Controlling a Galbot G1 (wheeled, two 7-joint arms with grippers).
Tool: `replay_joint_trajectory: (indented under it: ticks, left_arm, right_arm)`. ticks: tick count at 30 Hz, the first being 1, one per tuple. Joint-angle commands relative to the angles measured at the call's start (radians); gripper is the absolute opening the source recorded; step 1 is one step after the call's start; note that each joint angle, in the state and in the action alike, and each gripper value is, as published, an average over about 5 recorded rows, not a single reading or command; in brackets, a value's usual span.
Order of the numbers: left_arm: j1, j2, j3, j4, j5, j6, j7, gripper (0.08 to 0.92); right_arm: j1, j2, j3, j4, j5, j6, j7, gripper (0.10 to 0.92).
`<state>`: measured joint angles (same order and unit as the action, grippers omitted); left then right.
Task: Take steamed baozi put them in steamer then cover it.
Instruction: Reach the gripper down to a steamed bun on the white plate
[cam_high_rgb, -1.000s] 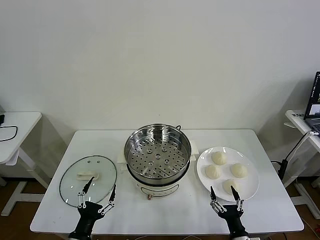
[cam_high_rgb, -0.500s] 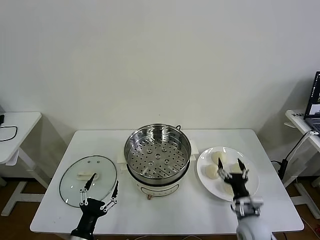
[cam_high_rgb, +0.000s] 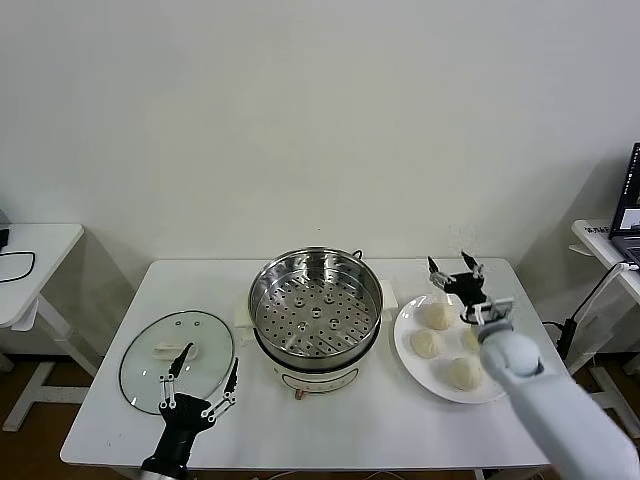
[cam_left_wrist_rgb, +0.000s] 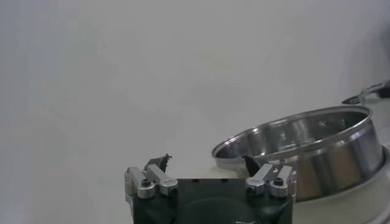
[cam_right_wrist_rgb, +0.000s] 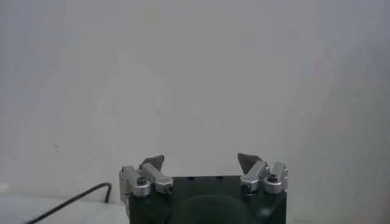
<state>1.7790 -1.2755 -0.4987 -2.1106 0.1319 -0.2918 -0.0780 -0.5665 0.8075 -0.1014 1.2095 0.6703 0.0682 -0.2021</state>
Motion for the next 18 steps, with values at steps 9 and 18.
replay_joint_trajectory:
  ticks: [9, 18]
  left_arm:
    - [0.017, -0.010, -0.004, -0.020, -0.001, 0.003, -0.008, 0.823]
    - [0.023, -0.016, -0.010, -0.019, -0.001, 0.000, -0.012, 0.823]
  right_arm:
    - [0.648, -0.028, -0.461, -0.471, -0.472, -0.027, -1.121, 0.823]
    - [0.701, 0.061, -0.510, -0.484, -0.768, 0.033, -1.235, 0.823]
